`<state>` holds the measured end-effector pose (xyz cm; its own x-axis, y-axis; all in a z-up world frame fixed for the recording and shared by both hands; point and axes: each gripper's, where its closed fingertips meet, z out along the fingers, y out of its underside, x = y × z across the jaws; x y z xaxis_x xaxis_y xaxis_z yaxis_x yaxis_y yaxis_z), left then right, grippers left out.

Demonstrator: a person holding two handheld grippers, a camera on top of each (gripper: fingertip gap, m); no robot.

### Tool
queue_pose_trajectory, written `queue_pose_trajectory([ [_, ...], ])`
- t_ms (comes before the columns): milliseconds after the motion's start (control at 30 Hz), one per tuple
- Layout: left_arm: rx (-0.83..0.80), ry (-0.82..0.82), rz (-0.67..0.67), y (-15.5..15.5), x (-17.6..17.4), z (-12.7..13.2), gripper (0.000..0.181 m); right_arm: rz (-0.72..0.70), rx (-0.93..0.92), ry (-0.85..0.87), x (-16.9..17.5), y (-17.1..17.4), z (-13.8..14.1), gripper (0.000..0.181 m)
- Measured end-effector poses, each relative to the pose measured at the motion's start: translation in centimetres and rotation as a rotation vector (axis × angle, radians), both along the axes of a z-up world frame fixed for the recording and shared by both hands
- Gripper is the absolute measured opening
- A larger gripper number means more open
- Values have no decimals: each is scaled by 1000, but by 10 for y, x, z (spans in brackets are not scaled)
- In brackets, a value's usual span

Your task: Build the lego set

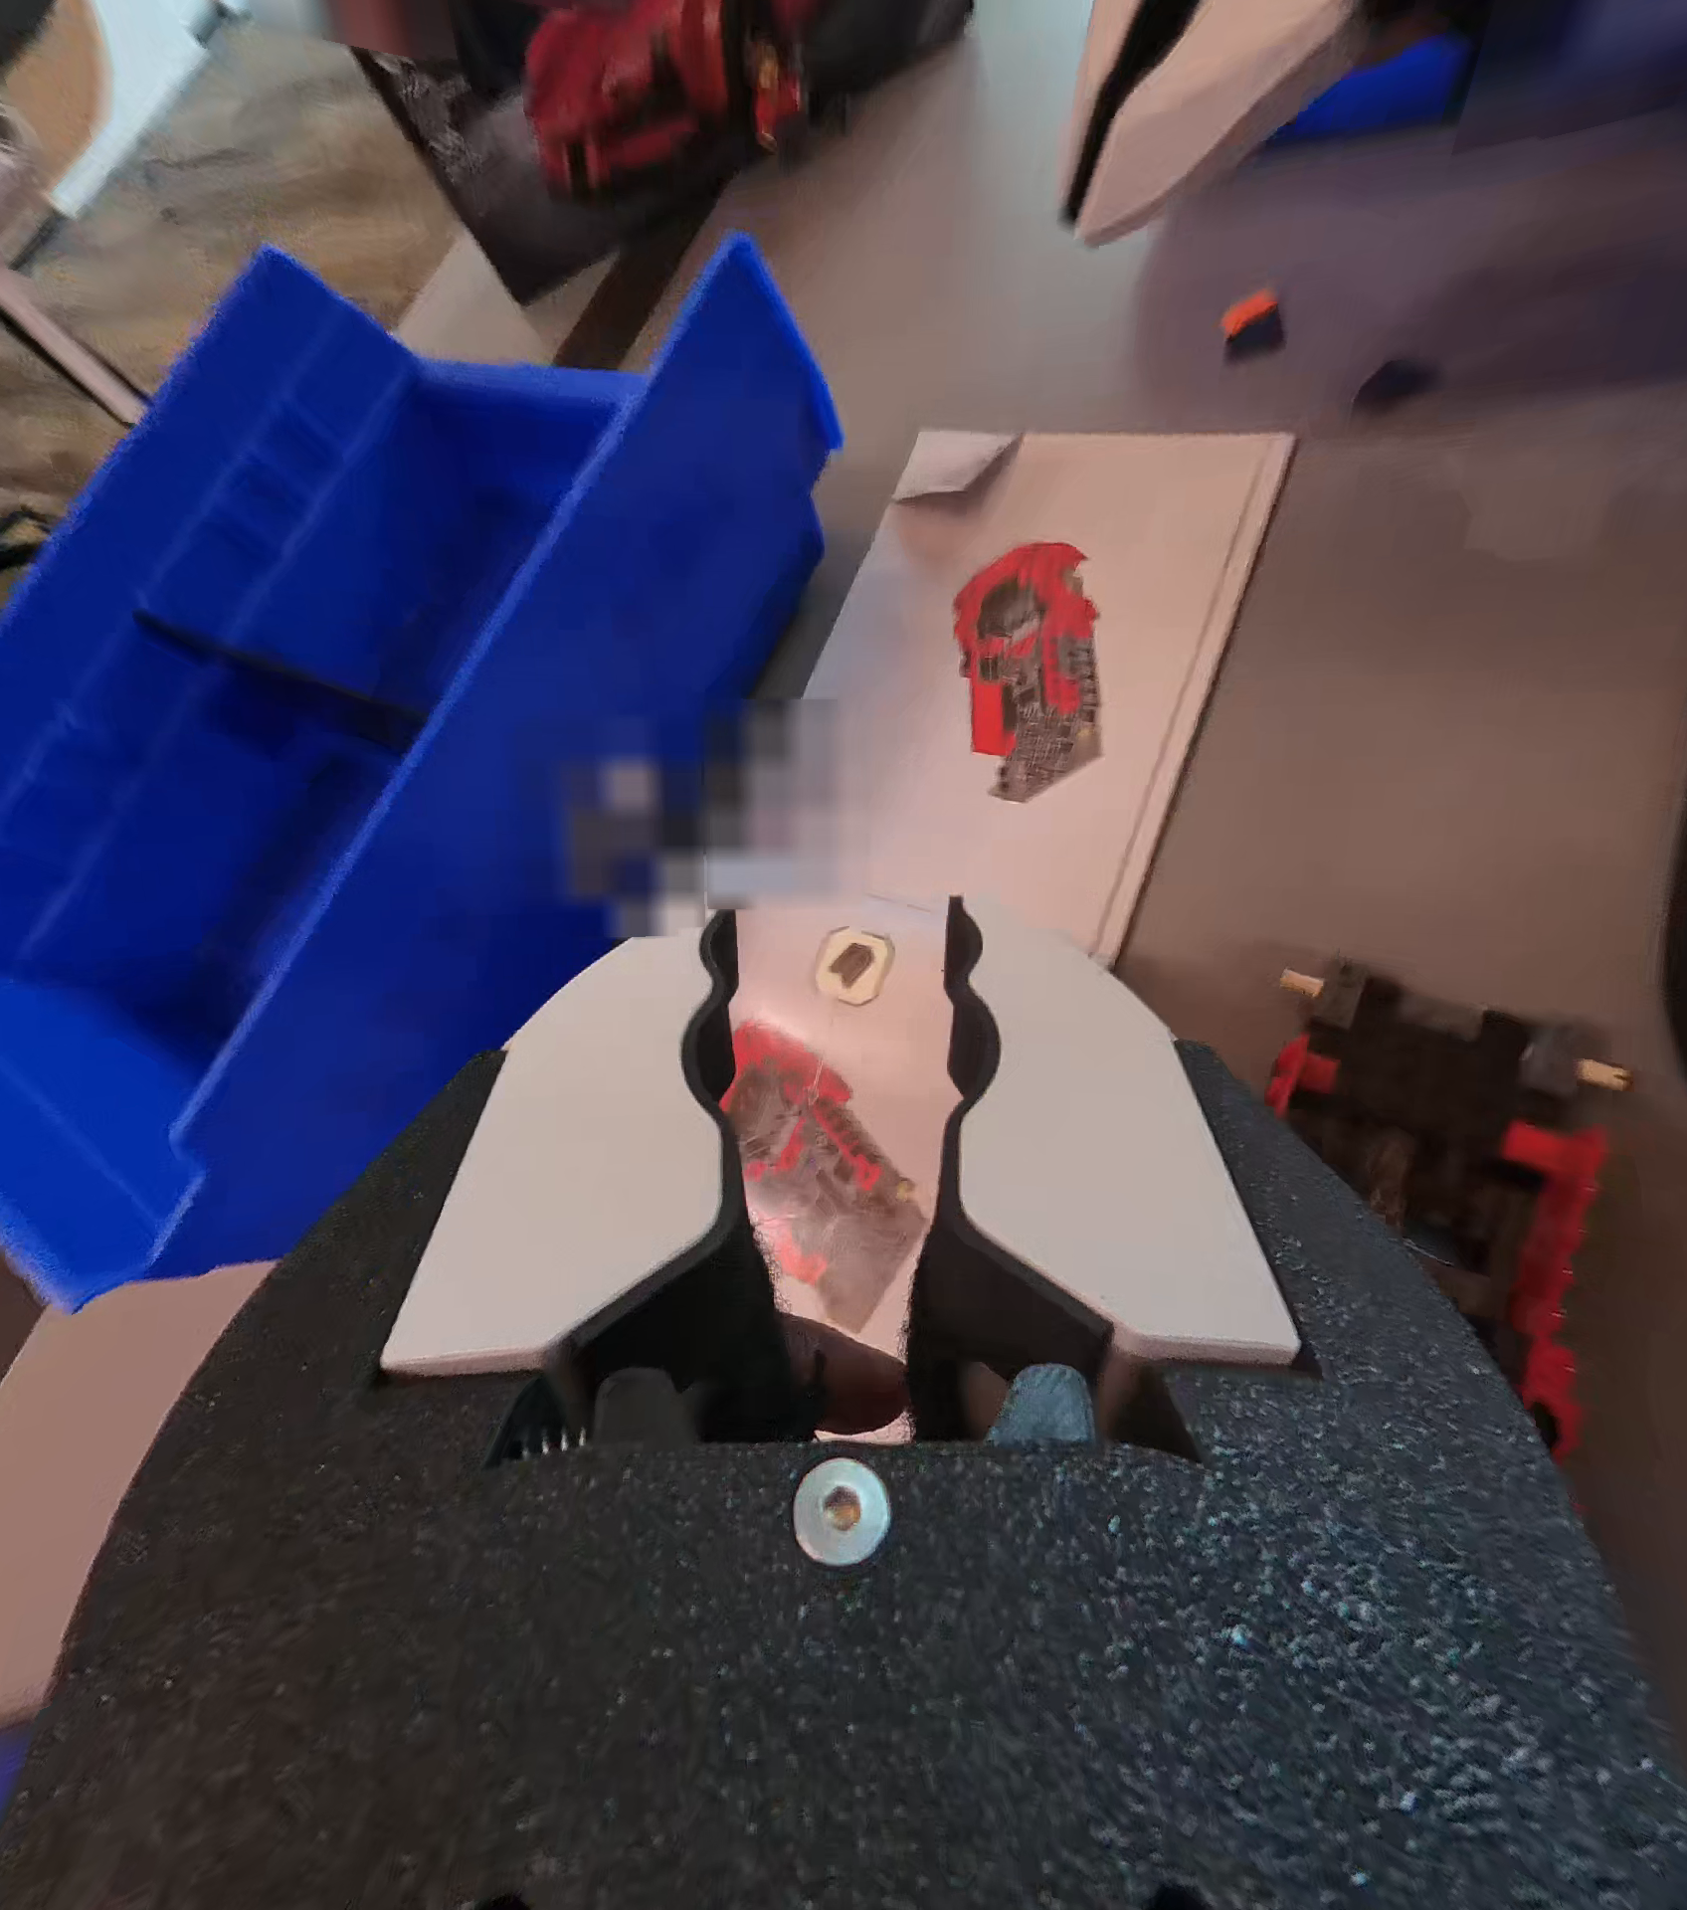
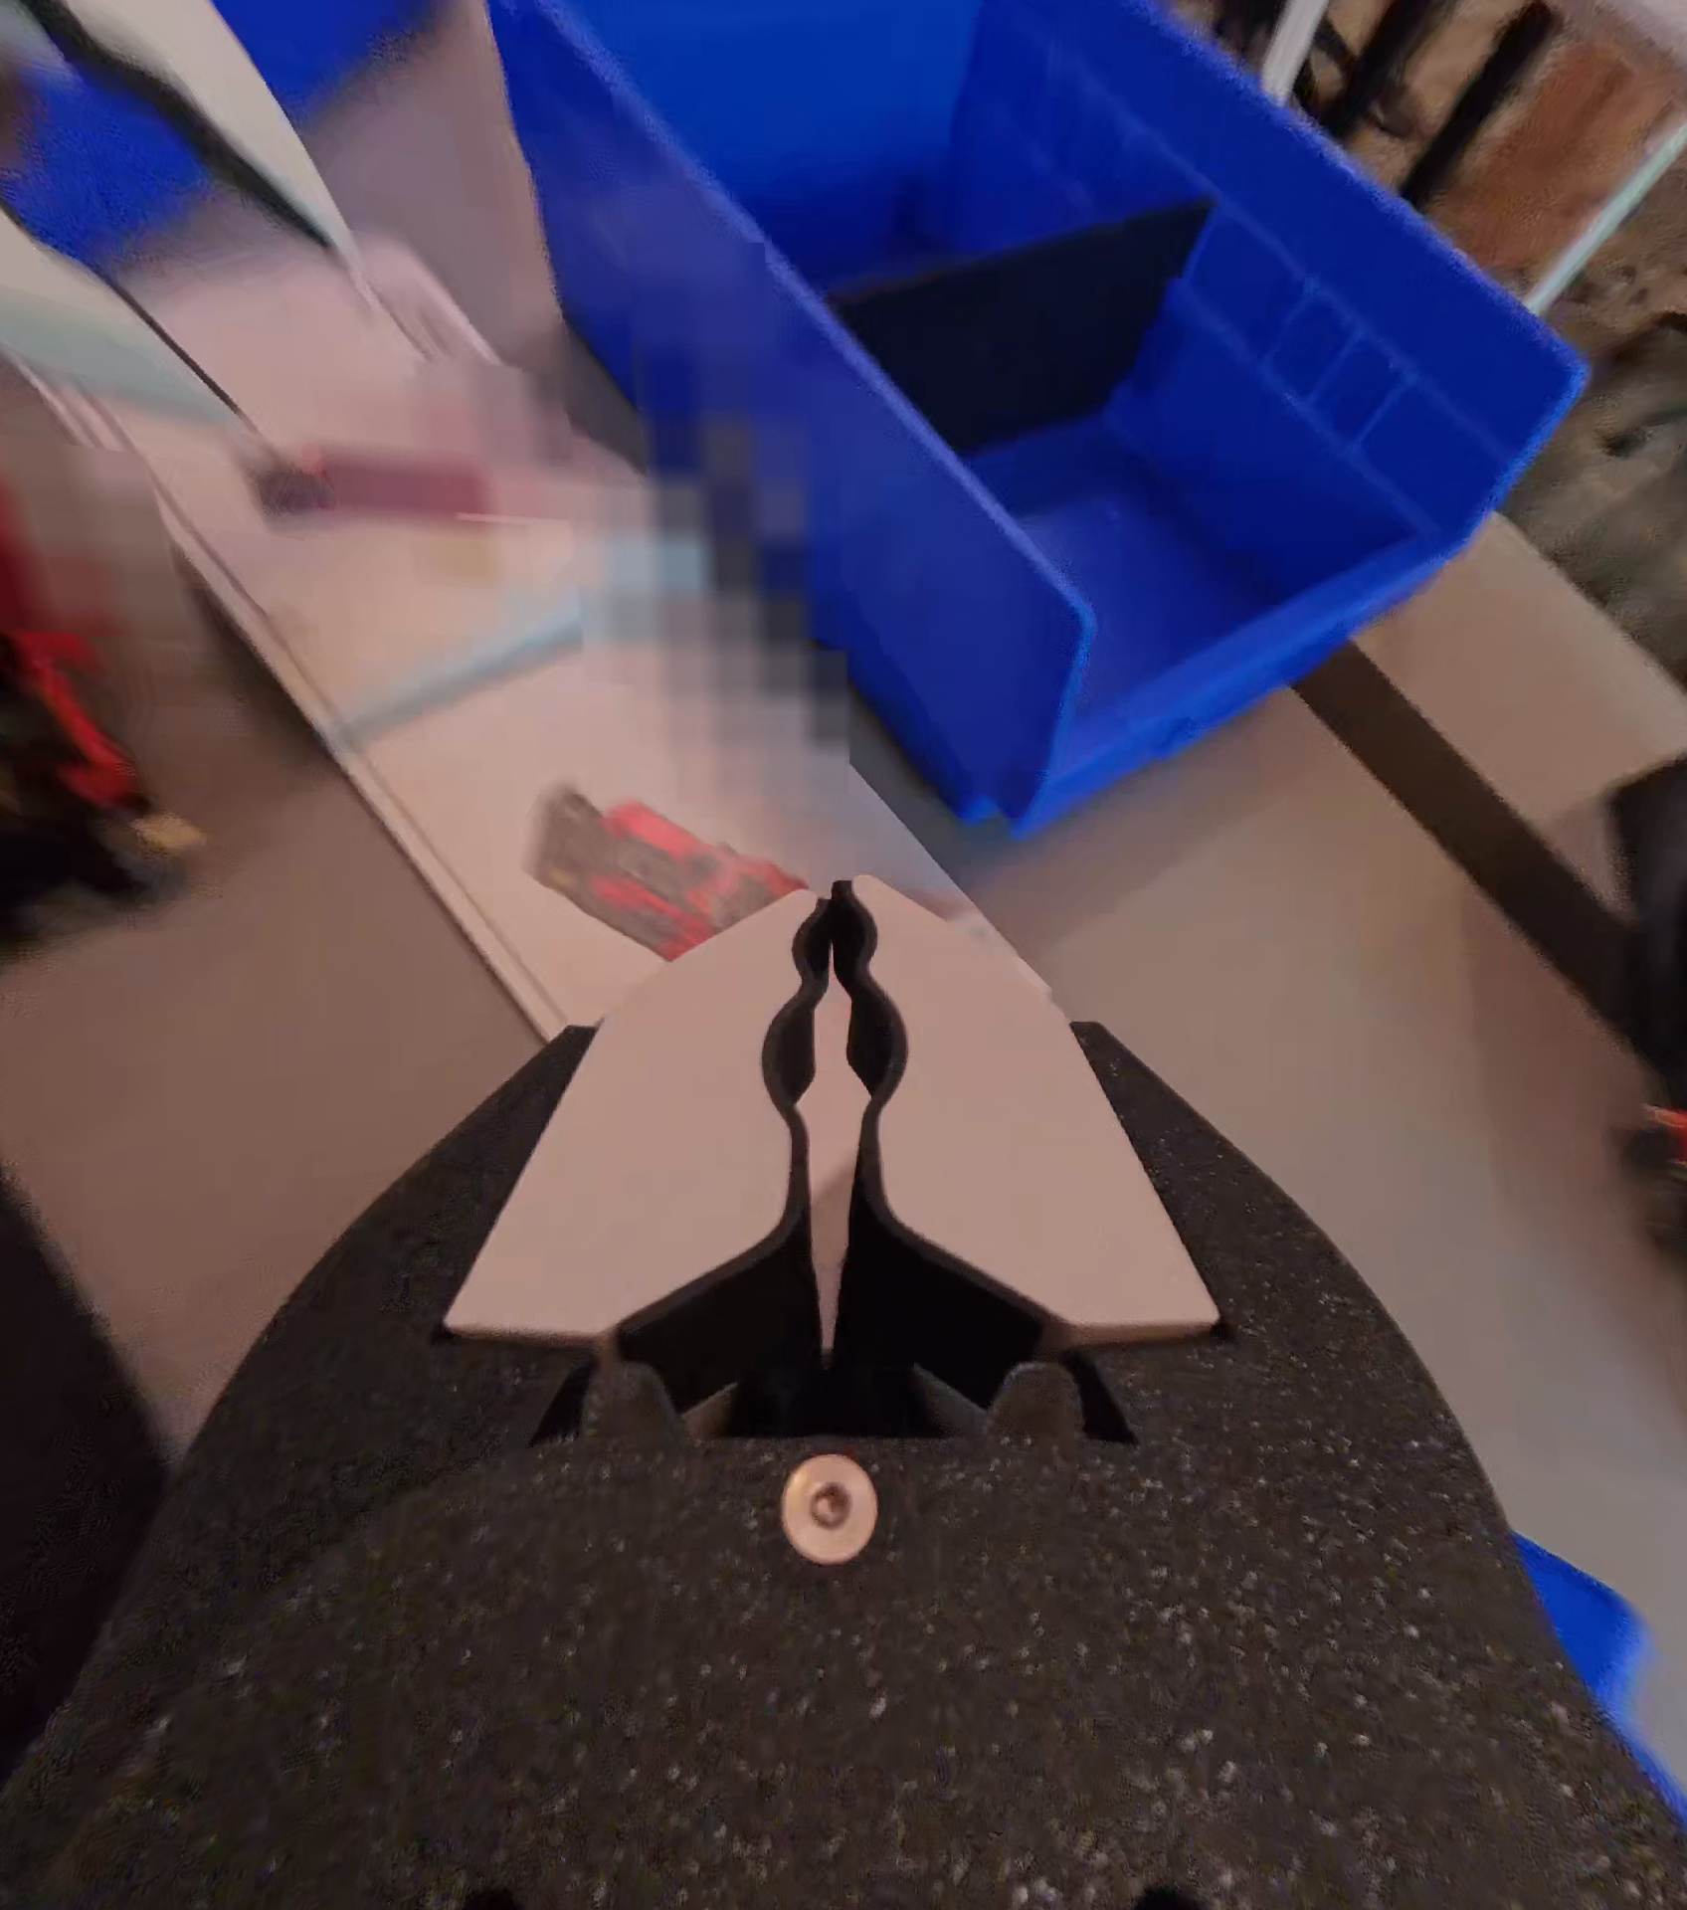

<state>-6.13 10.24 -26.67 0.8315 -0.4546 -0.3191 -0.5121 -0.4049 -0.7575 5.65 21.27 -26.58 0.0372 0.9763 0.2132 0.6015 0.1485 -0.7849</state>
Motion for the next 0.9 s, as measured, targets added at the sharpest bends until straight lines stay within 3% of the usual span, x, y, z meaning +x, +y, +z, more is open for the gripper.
queue_pose_trajectory([
  [100,-21,44,-4,1,6,-8,37,-26,132,-172,0,16,-36,23],
  [333,-18,78,-27,-4,14,-12,35,-76,83,-245,-13,51,-83,30],
  [400,-12,60,-40,-4,17,-10,35,-82,63,-205,-17,57,-82,23],
  [467,1,52,-52,-3,18,-8,35,-54,55,-224,-15,57,-88,0],
  [533,15,41,-61,-2,20,-6,37,-40,34,-216,-15,55,-87,0],
  [600,31,38,-62,-1,22,-3,41,-31,-30,-157,-15,47,-74,0],
  [733,115,53,-116,8,34,9,43,89,-214,30,-19,1,-17,0],
  [800,181,82,-166,15,43,20,41,186,-232,71,-19,-26,10,0],
  [900,253,139,-298,27,65,34,41,261,-196,34,-23,-52,26,0],
])
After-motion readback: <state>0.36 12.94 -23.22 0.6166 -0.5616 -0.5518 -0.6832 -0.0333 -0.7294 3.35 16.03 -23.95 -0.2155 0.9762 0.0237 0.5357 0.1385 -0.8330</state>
